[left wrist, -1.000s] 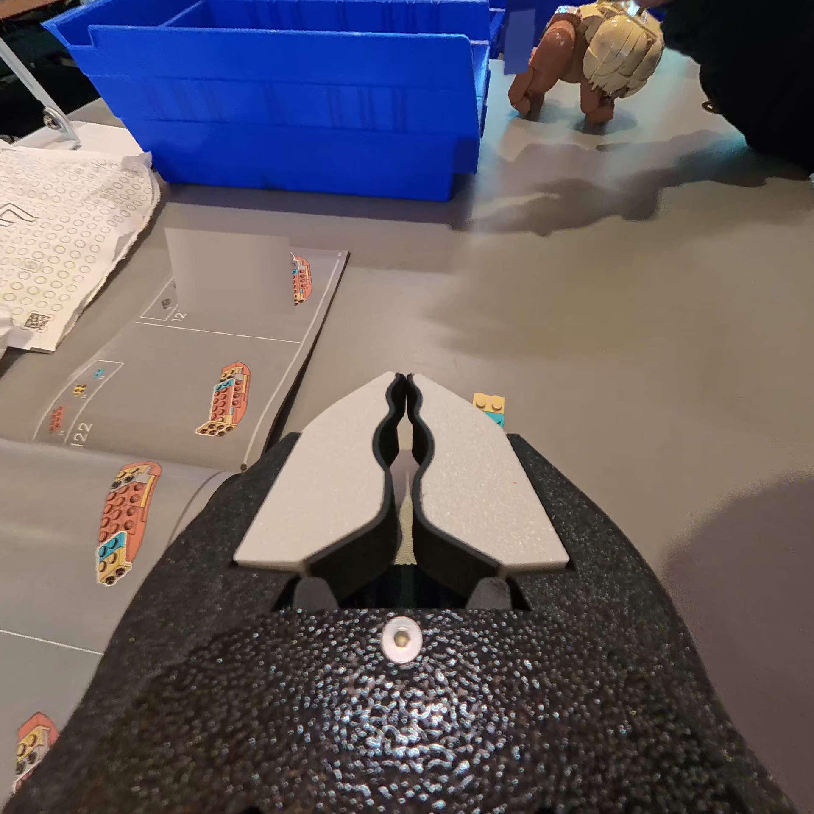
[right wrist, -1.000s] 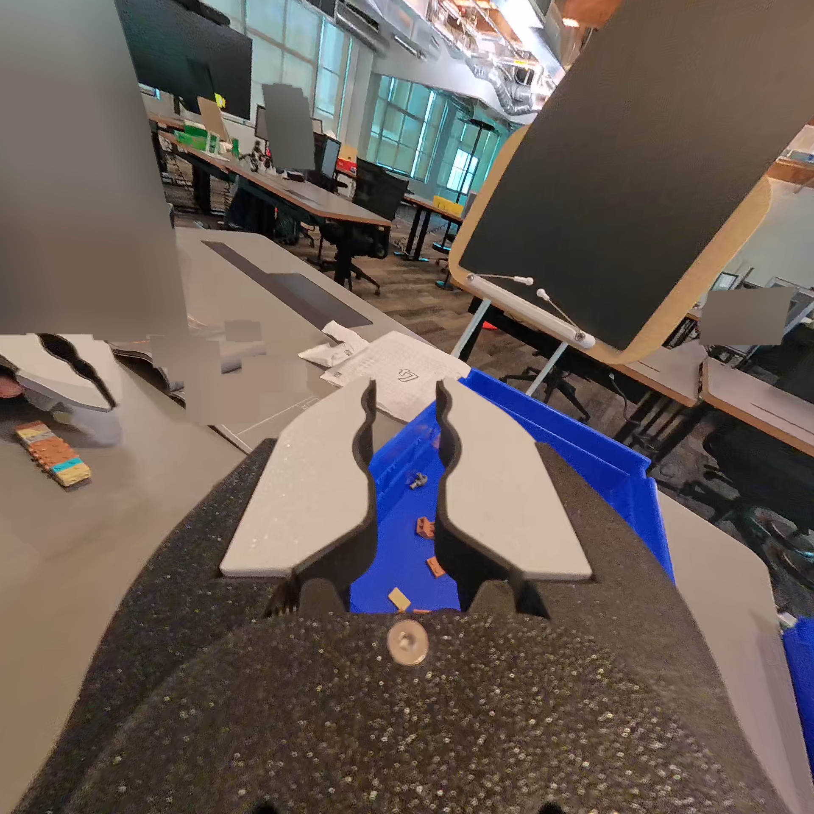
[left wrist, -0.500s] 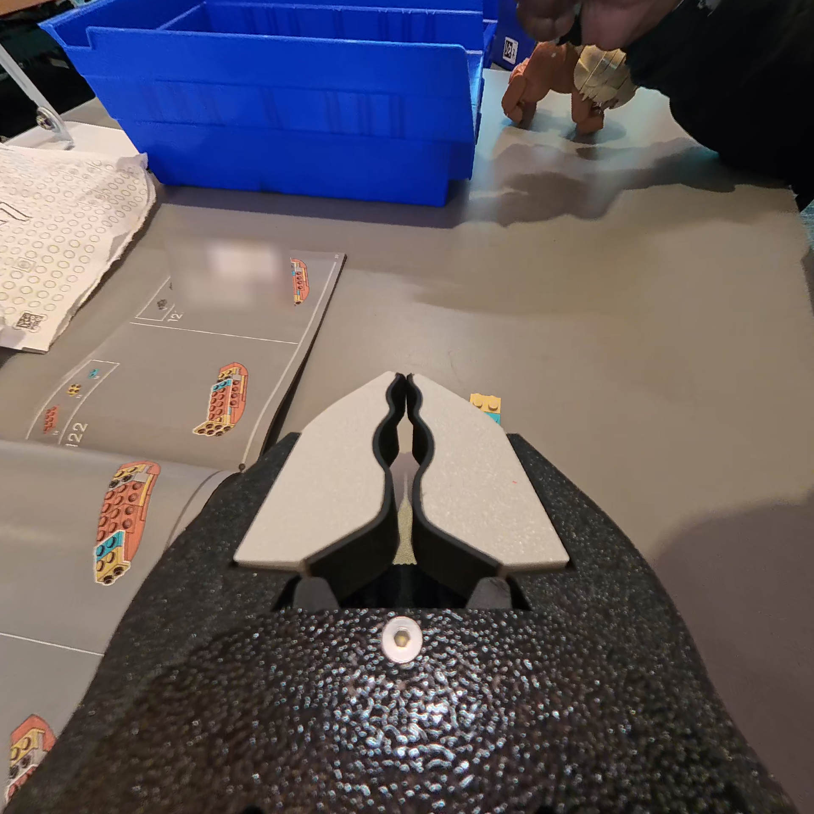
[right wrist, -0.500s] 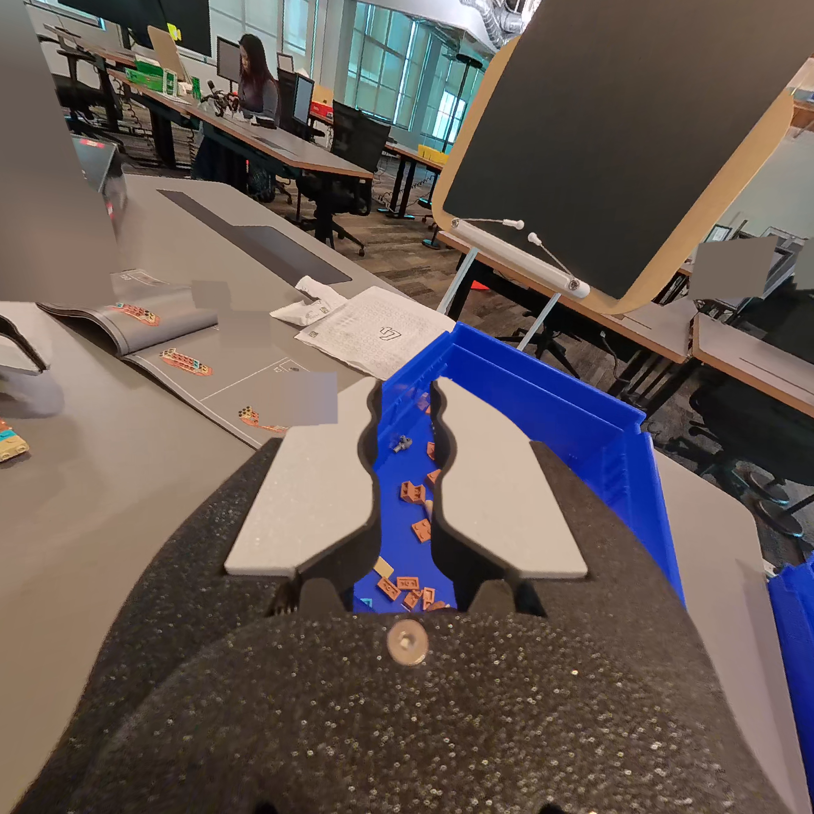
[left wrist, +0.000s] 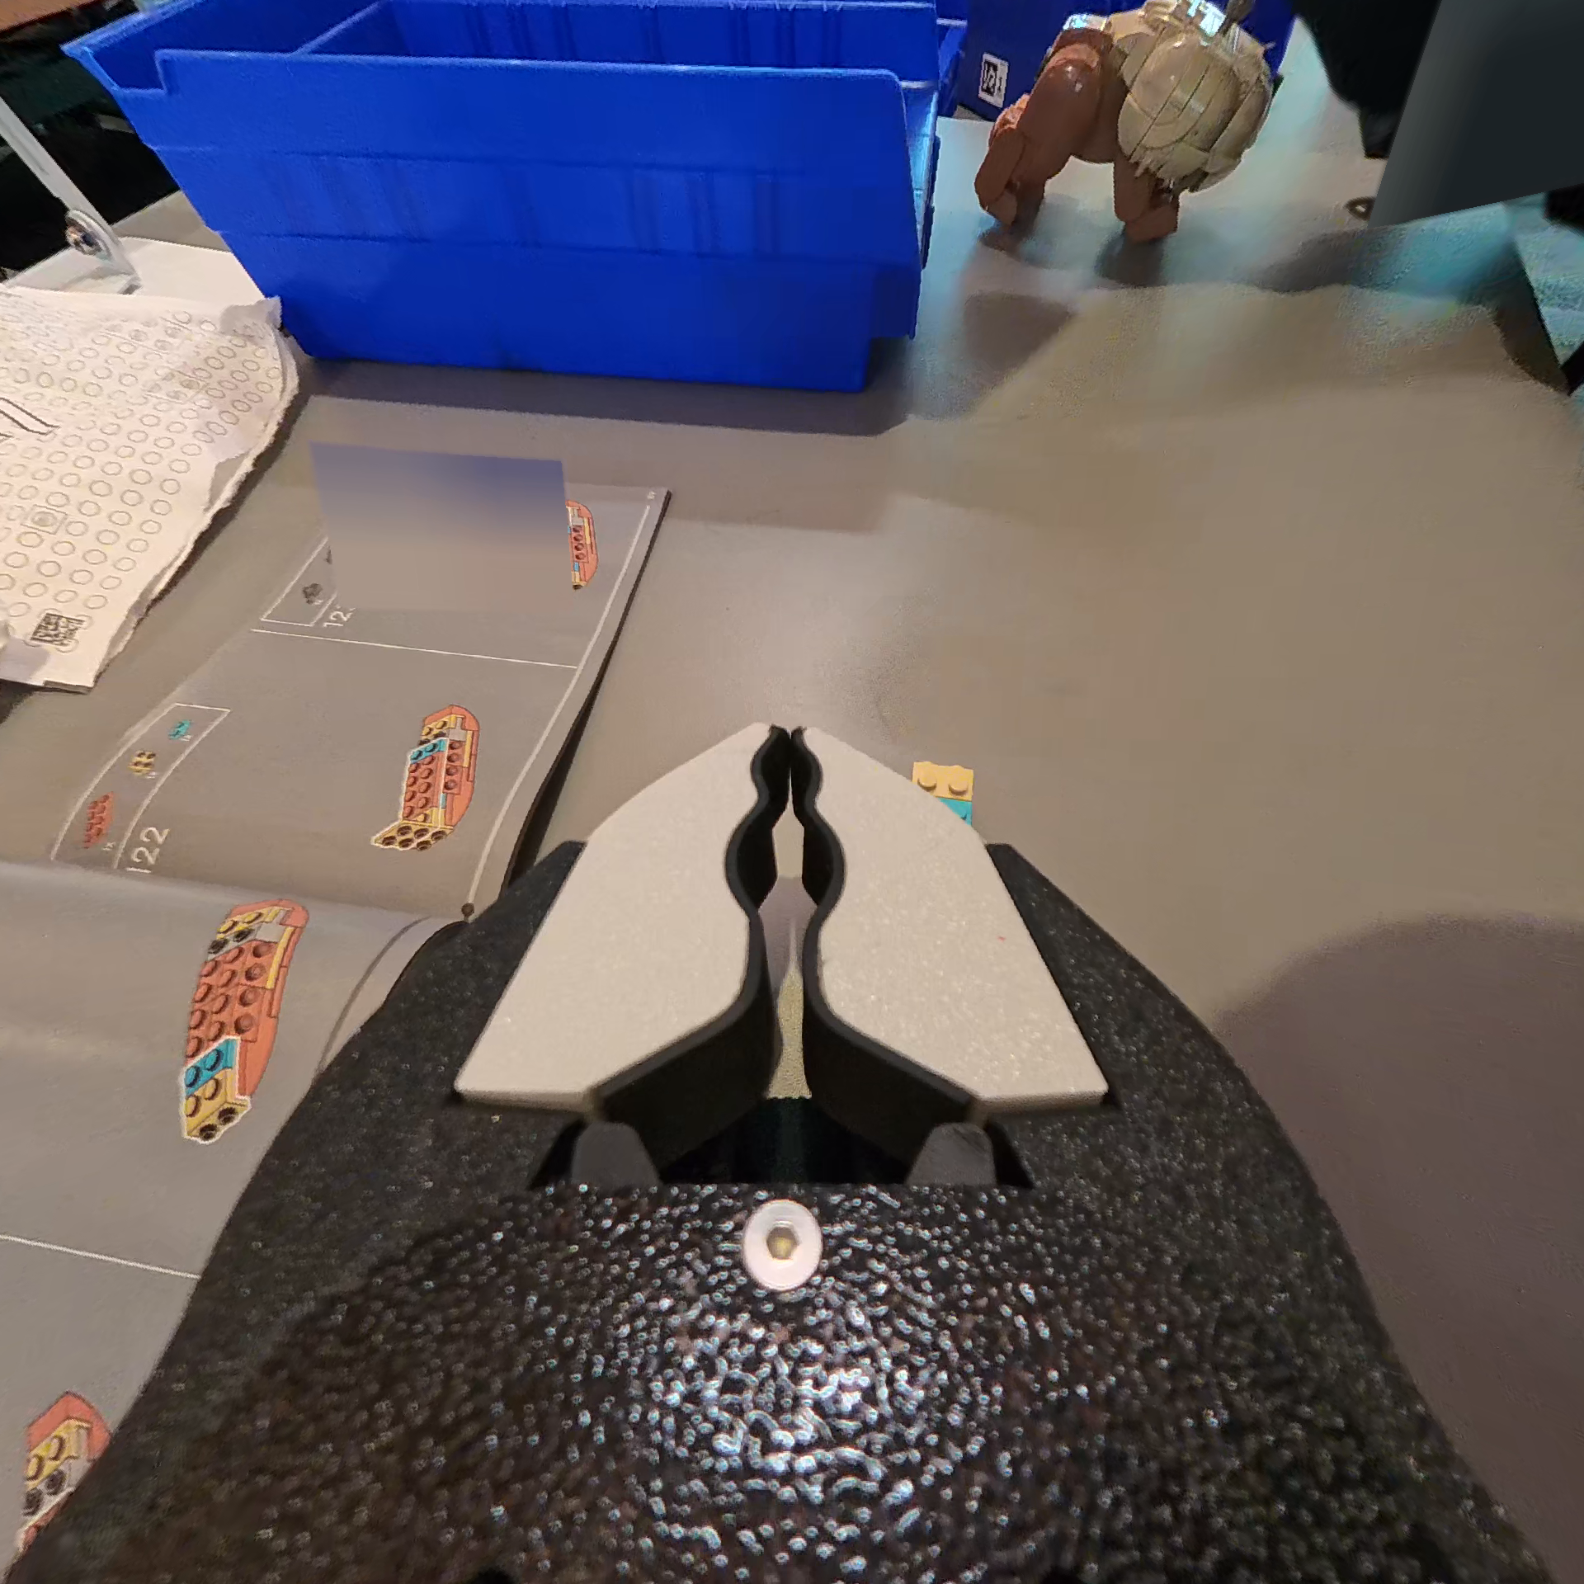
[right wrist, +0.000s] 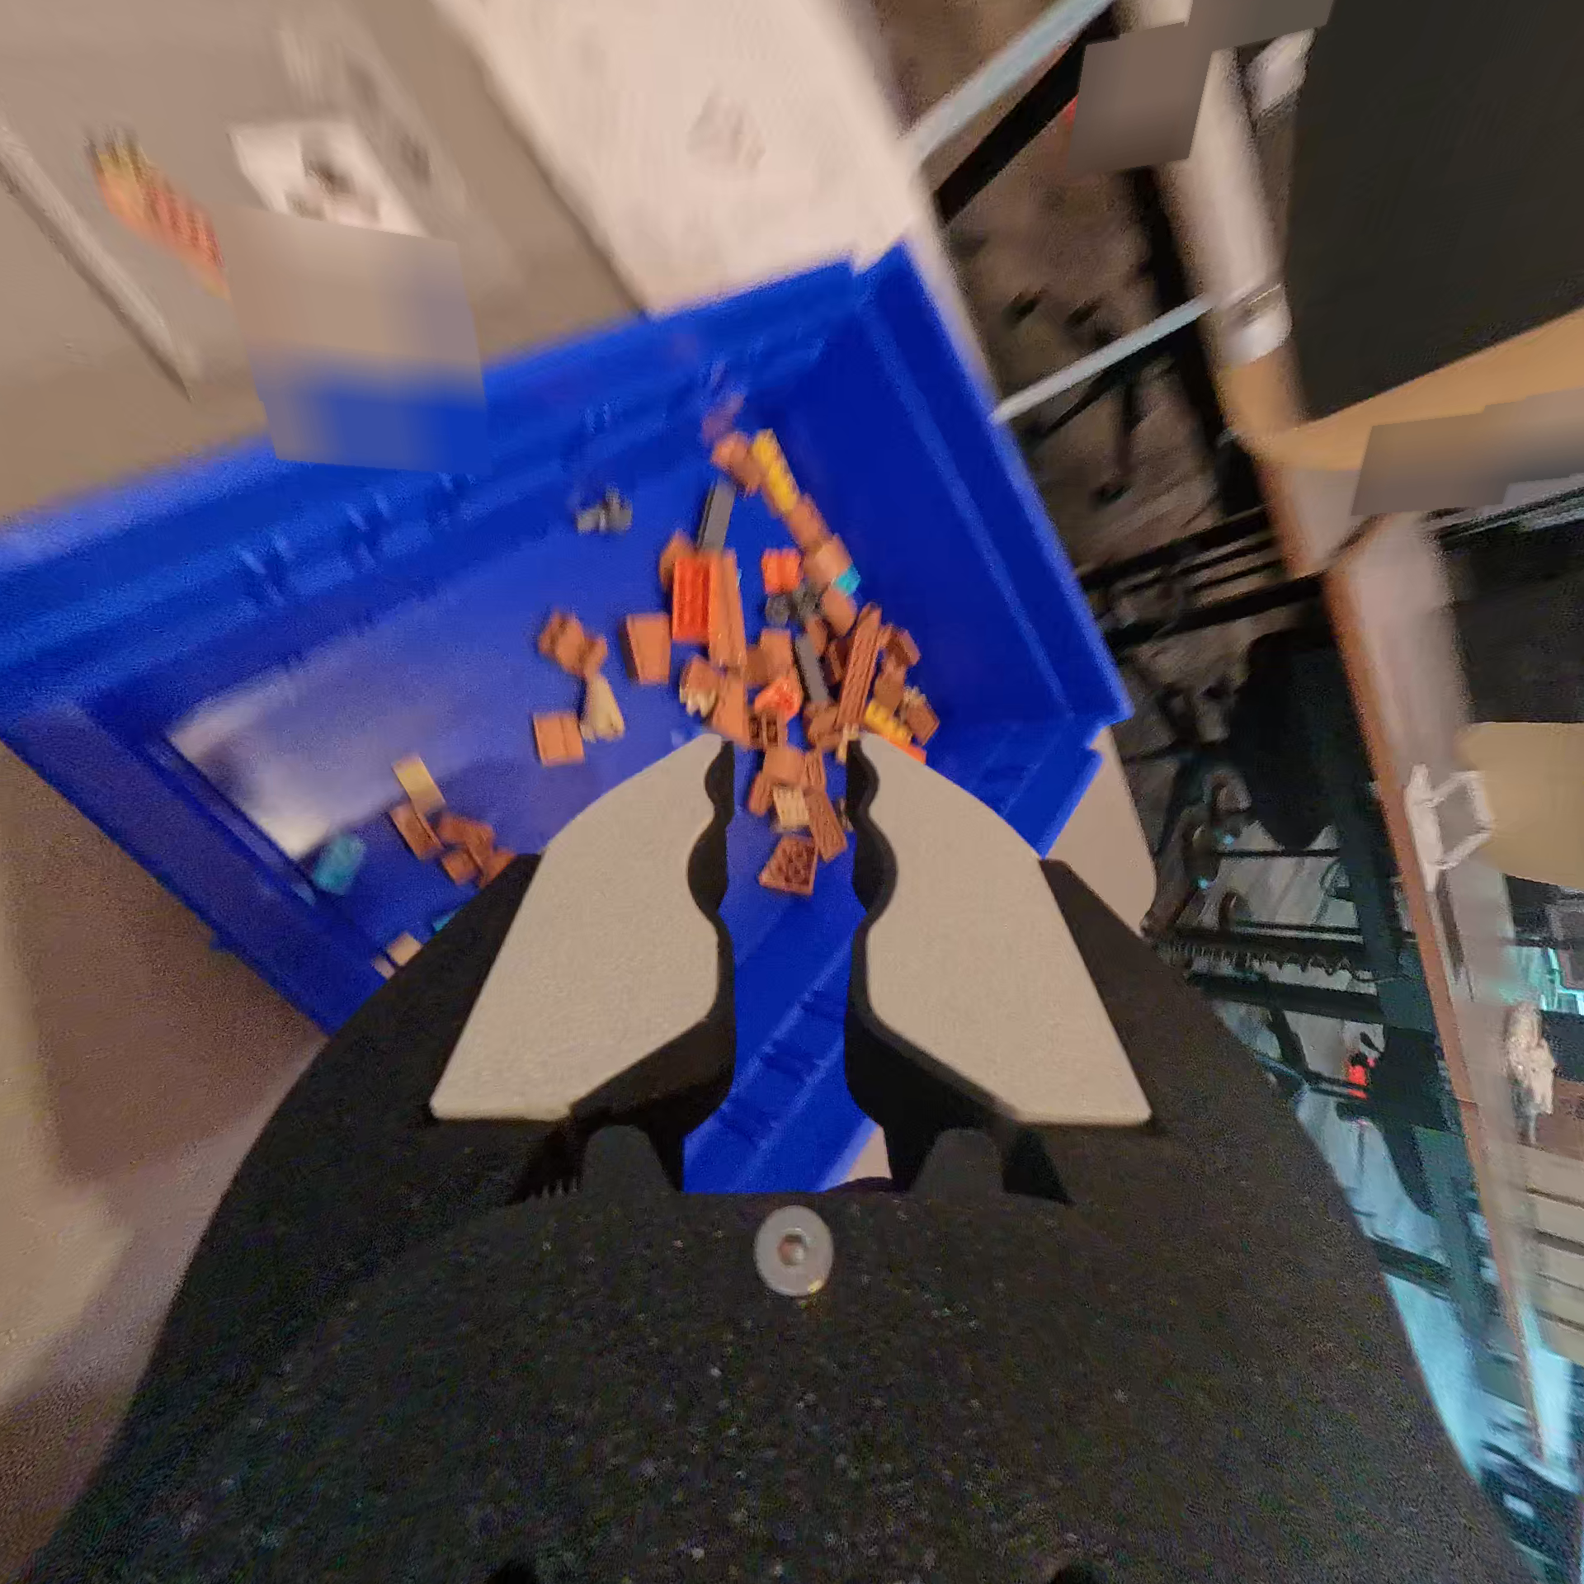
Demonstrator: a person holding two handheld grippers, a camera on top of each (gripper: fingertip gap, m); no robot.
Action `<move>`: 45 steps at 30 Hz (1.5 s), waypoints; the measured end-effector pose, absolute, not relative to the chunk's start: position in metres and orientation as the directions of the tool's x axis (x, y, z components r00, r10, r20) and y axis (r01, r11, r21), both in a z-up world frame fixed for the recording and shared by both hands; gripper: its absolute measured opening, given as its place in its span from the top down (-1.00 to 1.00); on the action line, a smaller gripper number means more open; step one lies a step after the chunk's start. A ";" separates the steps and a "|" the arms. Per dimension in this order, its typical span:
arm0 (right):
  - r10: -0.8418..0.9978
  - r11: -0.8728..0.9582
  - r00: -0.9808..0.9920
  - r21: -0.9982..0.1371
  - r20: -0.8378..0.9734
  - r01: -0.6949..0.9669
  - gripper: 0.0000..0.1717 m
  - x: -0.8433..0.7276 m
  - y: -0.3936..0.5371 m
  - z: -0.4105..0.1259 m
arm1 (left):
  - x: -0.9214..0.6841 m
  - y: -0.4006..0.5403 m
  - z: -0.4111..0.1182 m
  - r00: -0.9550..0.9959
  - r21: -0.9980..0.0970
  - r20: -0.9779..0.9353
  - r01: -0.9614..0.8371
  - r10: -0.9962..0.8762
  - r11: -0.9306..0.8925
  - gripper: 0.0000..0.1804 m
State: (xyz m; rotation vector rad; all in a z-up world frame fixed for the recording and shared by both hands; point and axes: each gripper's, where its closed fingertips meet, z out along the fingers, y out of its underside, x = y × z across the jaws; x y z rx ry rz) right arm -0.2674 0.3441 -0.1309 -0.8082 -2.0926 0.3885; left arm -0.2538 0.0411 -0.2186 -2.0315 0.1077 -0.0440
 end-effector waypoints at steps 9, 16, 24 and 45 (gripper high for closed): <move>0.404 0.848 -0.857 0.220 0.320 0.482 0.67 -0.305 0.404 -0.223 | -0.255 0.042 -0.219 0.996 -0.891 -0.018 -0.057 -0.090 -0.449 1.00; 0.420 0.784 -0.885 0.412 0.201 0.465 0.70 -0.312 0.426 -0.249 | -0.253 0.041 -0.220 0.995 -0.891 -0.026 -0.067 -0.096 -0.449 1.00; 0.487 0.732 -0.864 0.480 0.130 0.484 0.66 -0.305 0.435 -0.262 | -0.253 0.041 -0.220 0.995 -0.889 -0.031 -0.072 -0.097 -0.453 1.00; 0.540 0.821 -0.535 -0.268 0.650 0.503 0.81 -0.229 0.284 -0.141 | -0.250 0.043 -0.210 0.996 -0.918 -0.013 -0.049 -0.094 -0.394 1.00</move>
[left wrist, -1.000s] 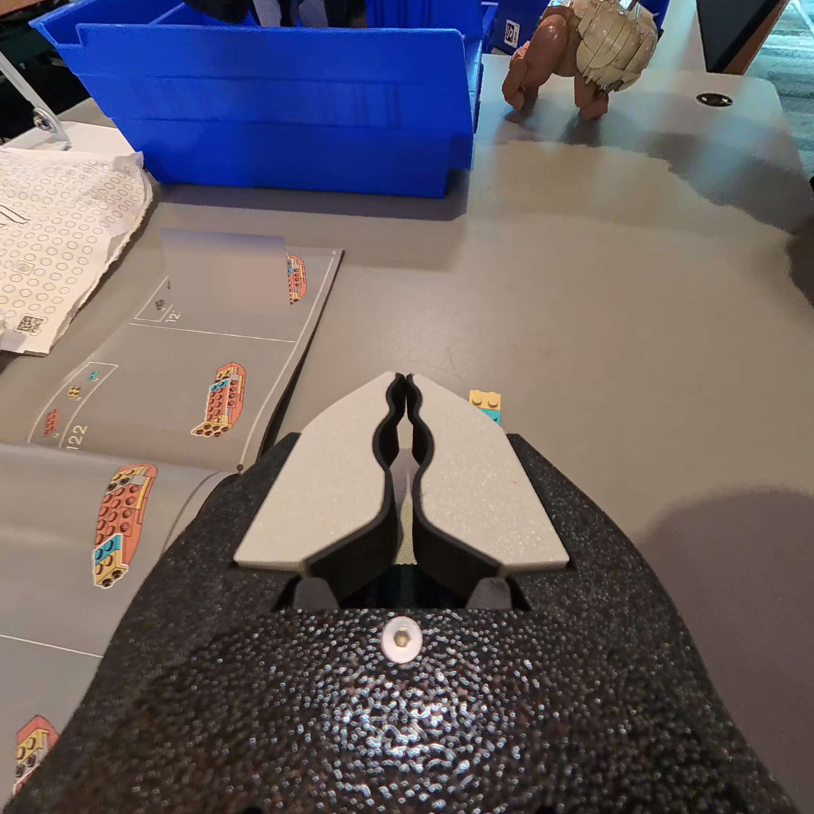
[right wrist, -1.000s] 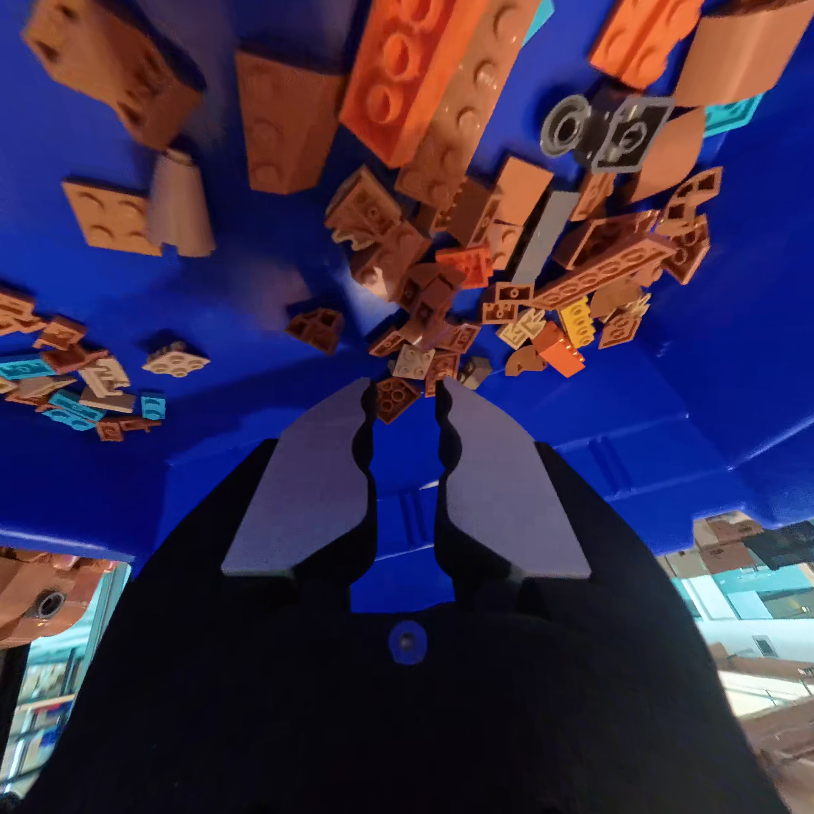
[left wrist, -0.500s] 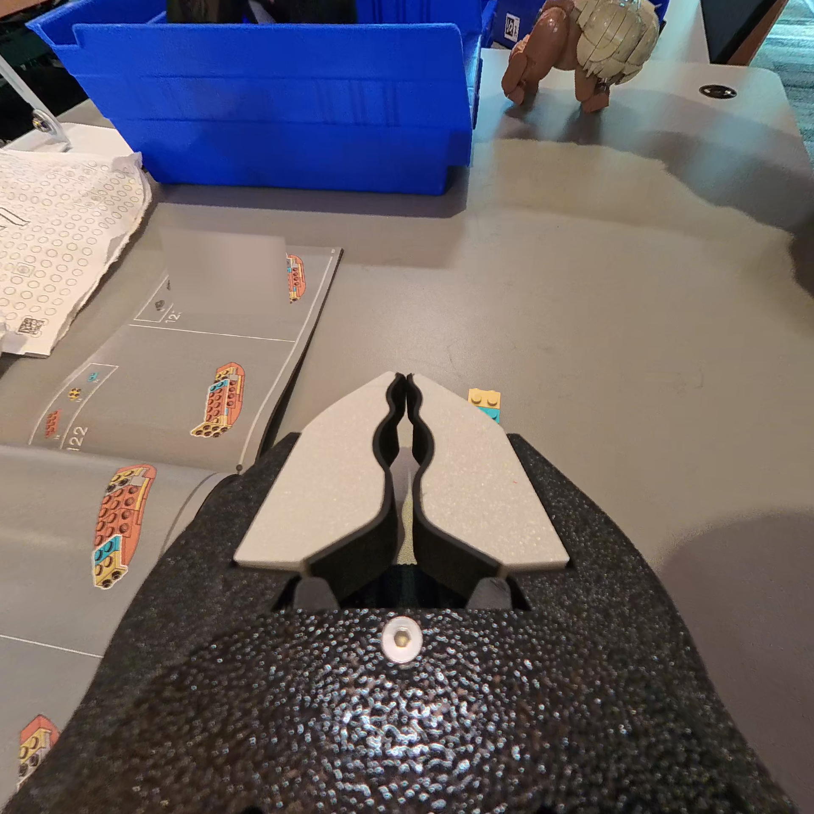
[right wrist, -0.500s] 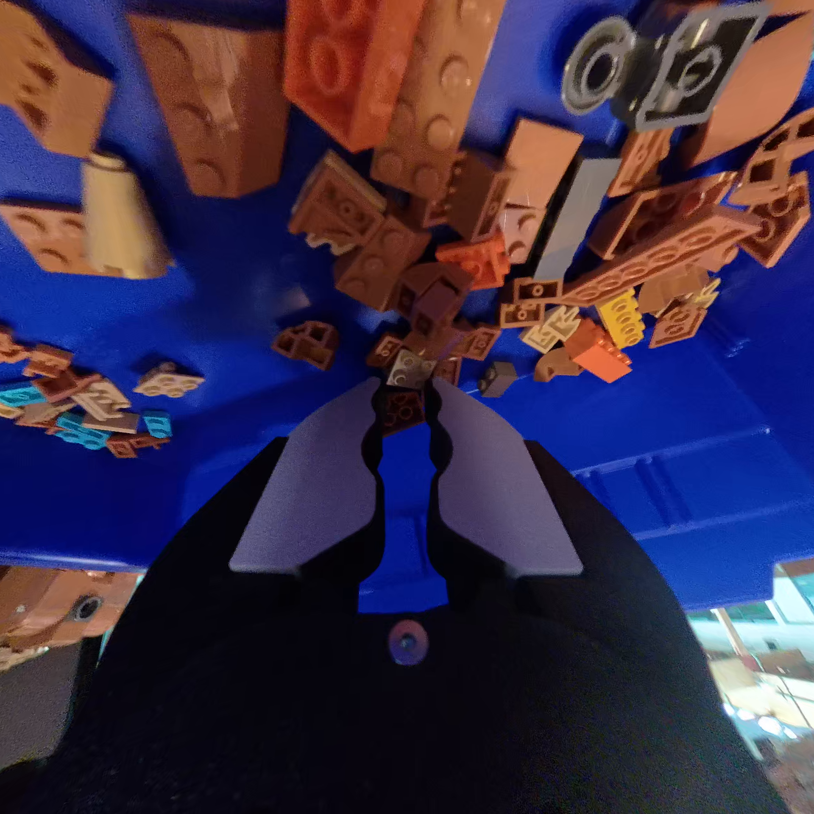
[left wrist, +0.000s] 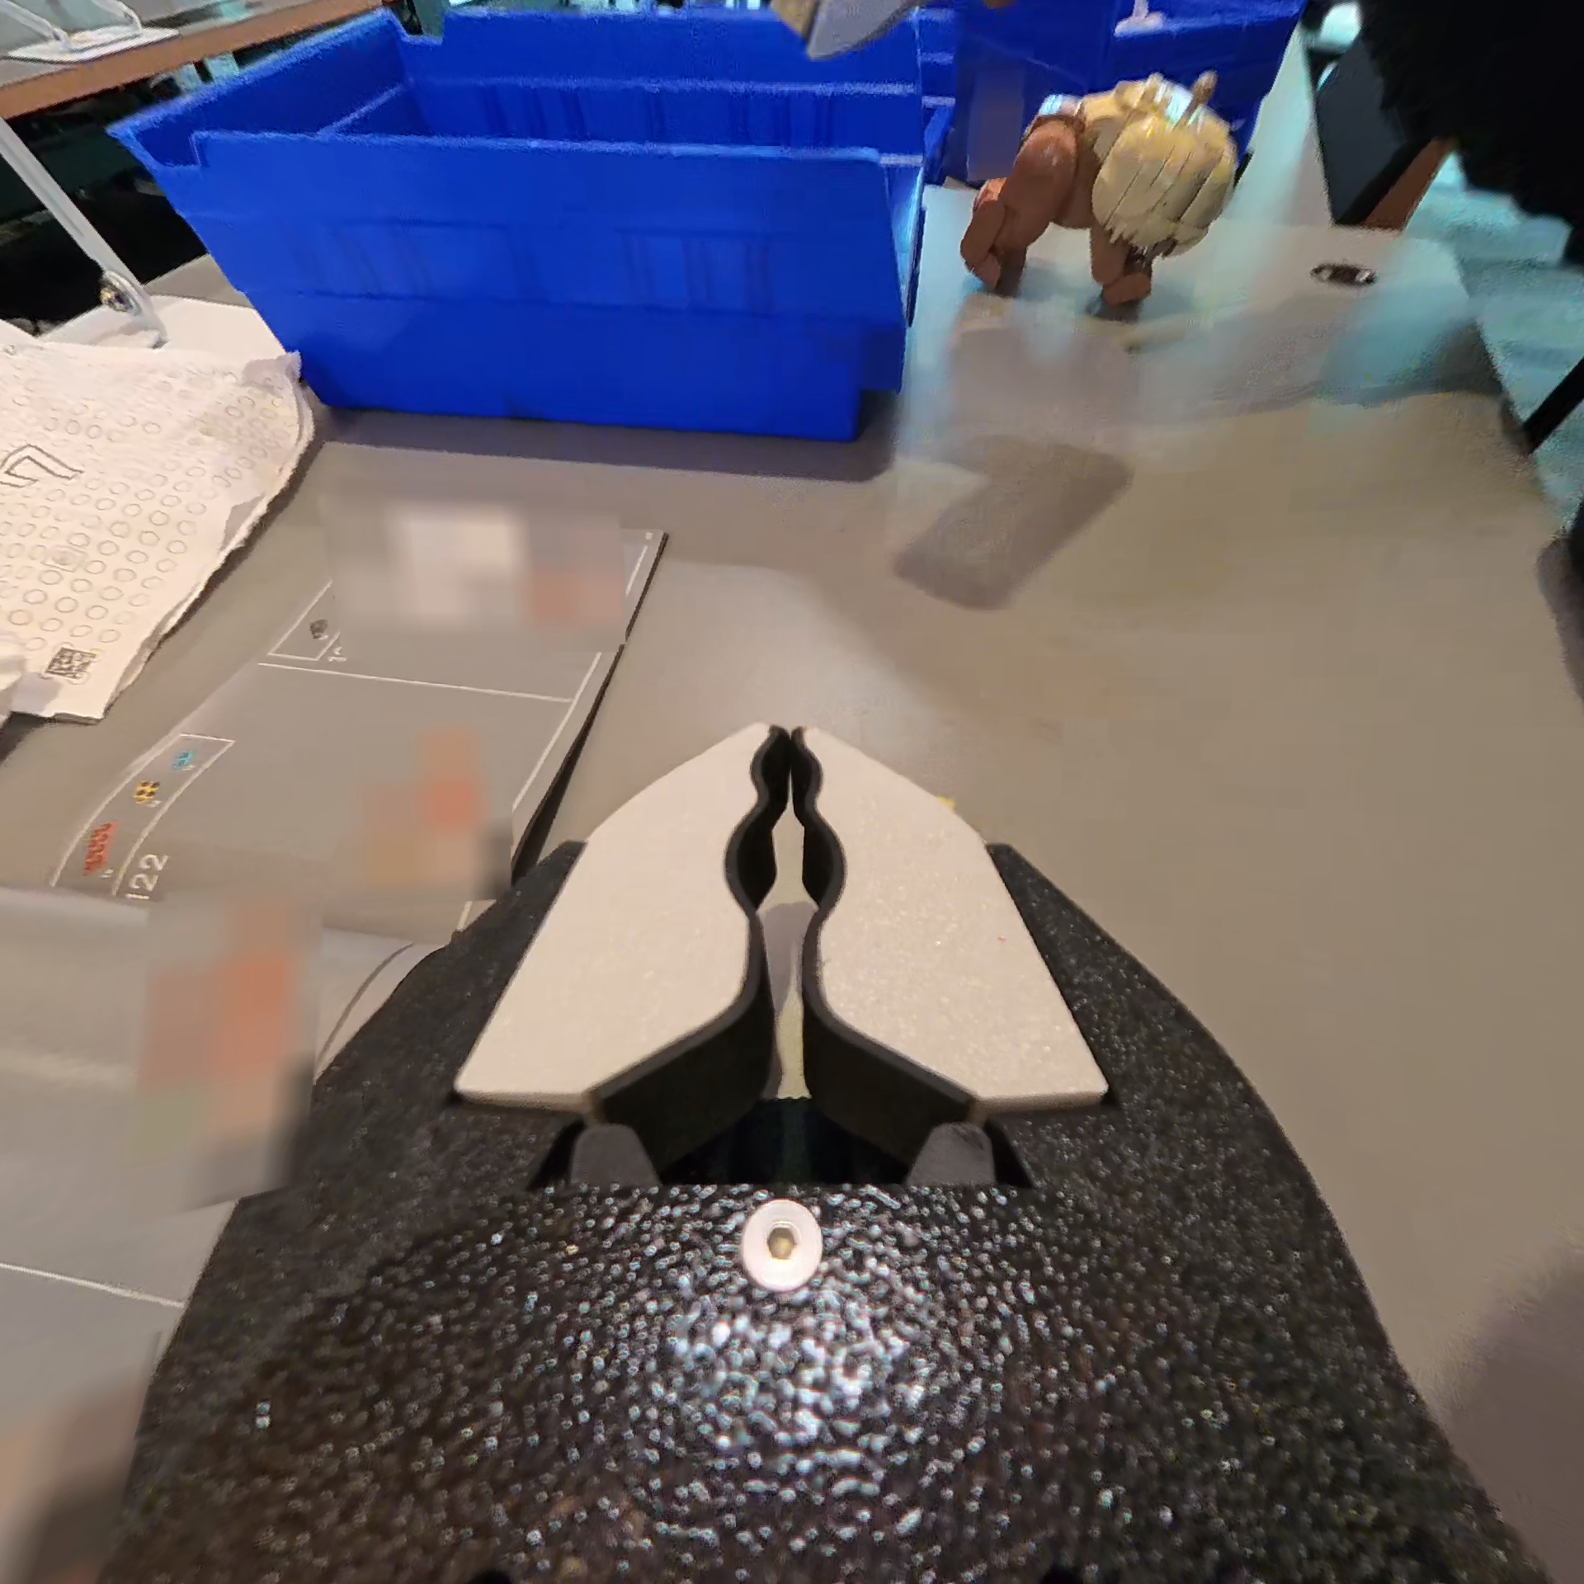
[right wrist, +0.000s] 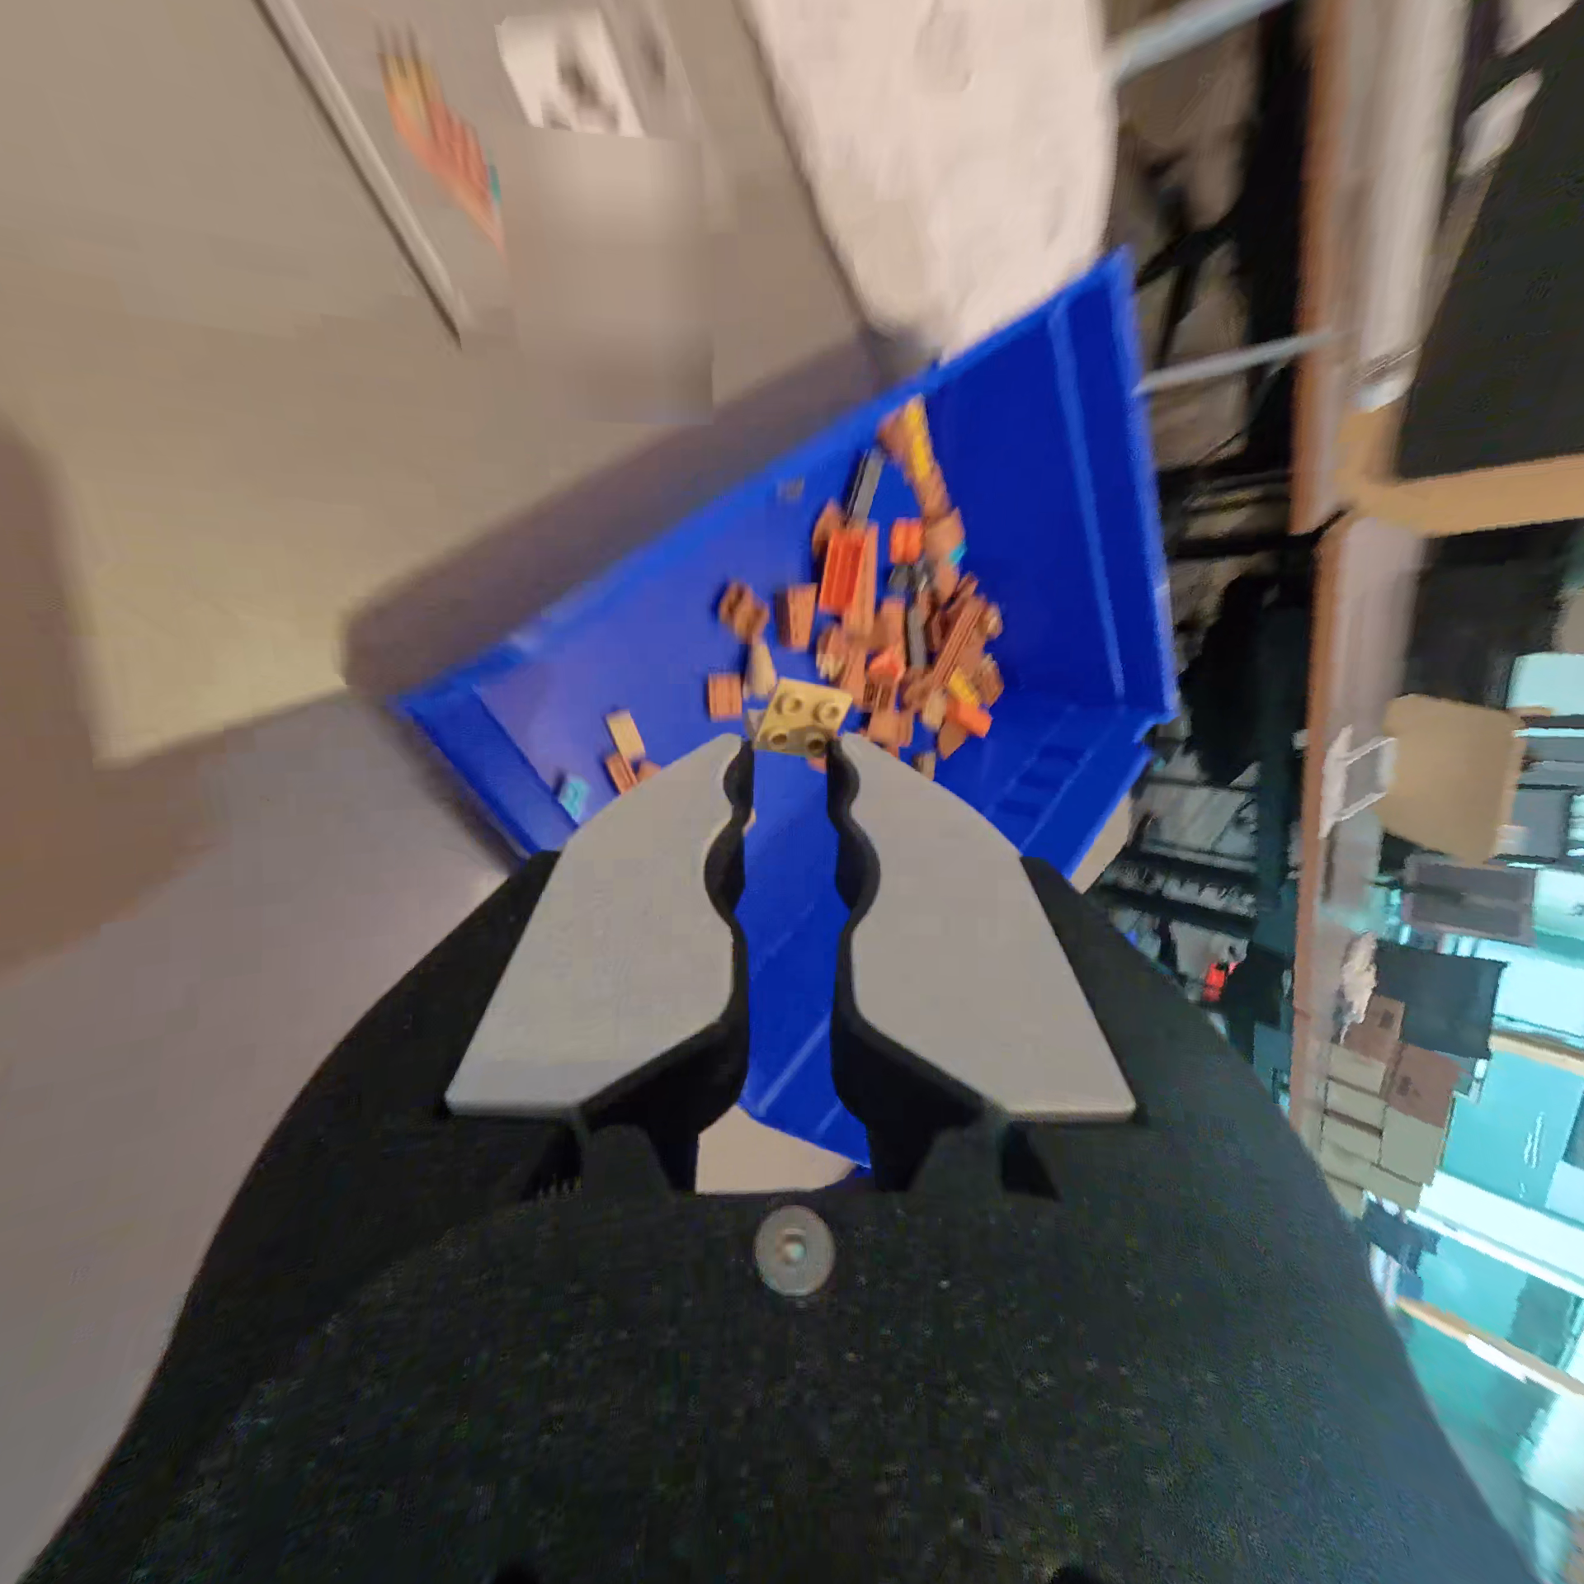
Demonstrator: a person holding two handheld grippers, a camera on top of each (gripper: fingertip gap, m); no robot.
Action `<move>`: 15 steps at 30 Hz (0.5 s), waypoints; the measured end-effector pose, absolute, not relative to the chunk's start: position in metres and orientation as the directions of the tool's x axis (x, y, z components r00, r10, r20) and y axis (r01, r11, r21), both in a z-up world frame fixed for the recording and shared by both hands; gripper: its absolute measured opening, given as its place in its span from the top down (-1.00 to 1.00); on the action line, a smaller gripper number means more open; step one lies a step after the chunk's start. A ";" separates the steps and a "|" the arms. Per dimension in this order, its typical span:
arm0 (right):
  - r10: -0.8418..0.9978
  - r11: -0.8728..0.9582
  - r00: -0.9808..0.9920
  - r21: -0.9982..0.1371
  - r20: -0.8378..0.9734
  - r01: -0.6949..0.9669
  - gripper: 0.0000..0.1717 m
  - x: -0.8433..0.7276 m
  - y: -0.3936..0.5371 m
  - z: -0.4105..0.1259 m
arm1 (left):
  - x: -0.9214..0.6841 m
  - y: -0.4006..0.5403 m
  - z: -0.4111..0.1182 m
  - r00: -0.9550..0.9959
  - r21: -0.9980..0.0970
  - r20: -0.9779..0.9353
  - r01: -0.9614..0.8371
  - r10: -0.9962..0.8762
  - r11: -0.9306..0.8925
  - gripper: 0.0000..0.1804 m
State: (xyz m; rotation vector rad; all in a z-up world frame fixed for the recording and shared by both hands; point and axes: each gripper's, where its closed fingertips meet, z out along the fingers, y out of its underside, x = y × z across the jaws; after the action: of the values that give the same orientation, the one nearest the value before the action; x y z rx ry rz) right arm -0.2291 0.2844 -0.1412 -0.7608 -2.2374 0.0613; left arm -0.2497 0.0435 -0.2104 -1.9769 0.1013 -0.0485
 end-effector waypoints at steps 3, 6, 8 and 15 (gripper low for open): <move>0.615 0.787 -0.433 -0.483 0.659 0.383 0.81 -0.211 0.228 -0.117 | -0.243 0.045 -0.199 0.992 -0.944 0.040 -0.002 -0.120 -0.330 1.00; 0.692 0.707 -0.432 -0.665 0.578 0.241 0.81 -0.201 0.165 -0.119 | -0.231 0.047 -0.187 0.979 -0.963 0.103 0.053 -0.178 -0.266 0.95; 0.727 0.638 -0.457 -0.750 0.512 0.174 0.81 -0.200 0.126 -0.135 | -0.223 0.048 -0.181 0.967 -0.969 0.134 0.081 -0.217 -0.234 0.92; 0.775 0.522 -0.504 -0.836 0.381 0.169 0.81 -0.212 0.068 -0.186 | -0.208 0.049 -0.182 0.959 -0.964 0.115 0.044 -0.260 -0.263 0.88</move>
State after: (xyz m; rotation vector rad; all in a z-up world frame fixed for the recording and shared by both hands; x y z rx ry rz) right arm -0.2118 0.0680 -0.1862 -0.7693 -1.9726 0.9729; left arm -0.2077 0.0489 -0.1818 -1.8164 0.1588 -0.2916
